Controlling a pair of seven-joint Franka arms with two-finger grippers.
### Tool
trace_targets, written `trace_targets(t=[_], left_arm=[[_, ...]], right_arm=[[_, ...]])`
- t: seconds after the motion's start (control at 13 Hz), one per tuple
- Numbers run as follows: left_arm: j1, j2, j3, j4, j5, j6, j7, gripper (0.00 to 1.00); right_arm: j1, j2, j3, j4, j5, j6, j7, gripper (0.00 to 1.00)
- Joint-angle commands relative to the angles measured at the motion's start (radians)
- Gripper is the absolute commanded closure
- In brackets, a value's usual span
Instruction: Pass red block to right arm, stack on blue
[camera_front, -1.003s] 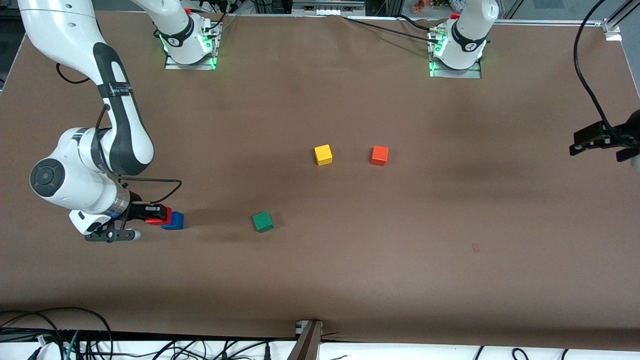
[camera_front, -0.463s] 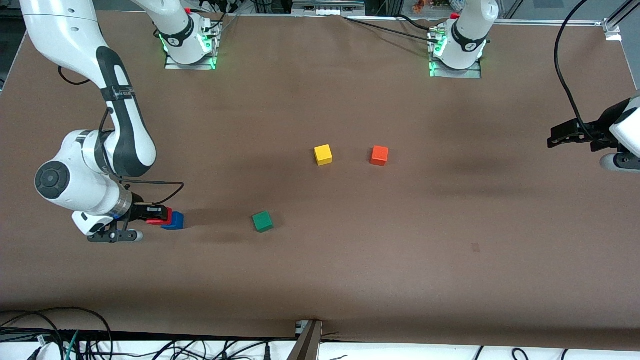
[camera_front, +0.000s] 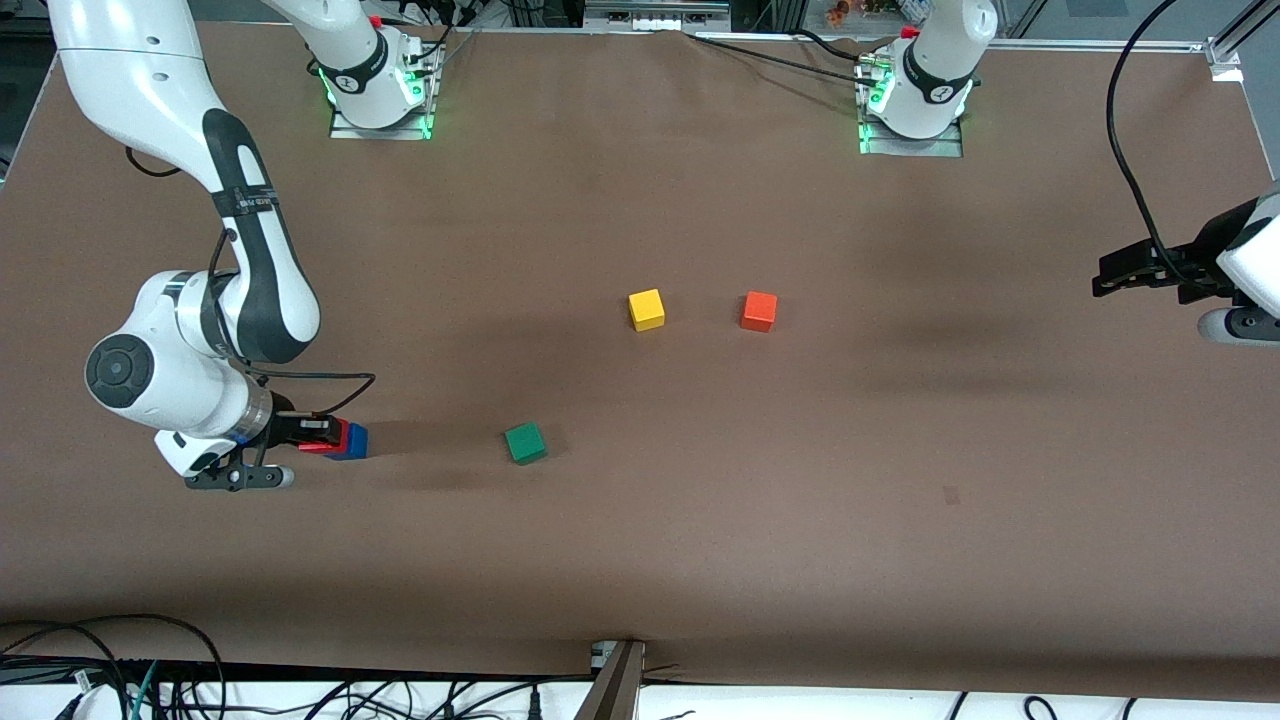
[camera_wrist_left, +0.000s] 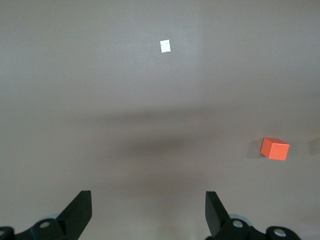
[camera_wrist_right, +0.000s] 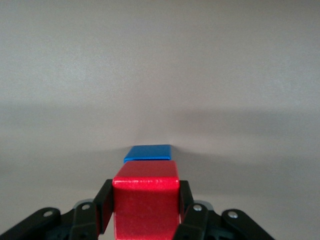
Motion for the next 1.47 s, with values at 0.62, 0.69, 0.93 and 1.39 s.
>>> trace_targets(t=[0.62, 0.69, 0.93, 1.39], left_arm=[[-0.001, 0.016, 0.001, 0.037, -0.015, 0.002, -0.011, 0.00], [-0.001, 0.014, 0.001, 0.038, -0.014, 0.004, -0.011, 0.00], [0.001, 0.014, 0.001, 0.038, -0.012, 0.004, -0.011, 0.00], [0.001, 0.016, 0.002, 0.038, -0.012, 0.002, -0.011, 0.00]], right_arm=[[0.011, 0.026, -0.001, 0.024, -0.003, 0.043, 0.001, 0.87], [0.011, 0.026, 0.001, 0.022, -0.003, 0.042, -0.003, 0.87], [0.011, 0.024, 0.001, 0.017, -0.003, 0.040, -0.003, 0.87], [0.011, 0.017, 0.001, 0.014, -0.003, 0.036, 0.000, 0.86]])
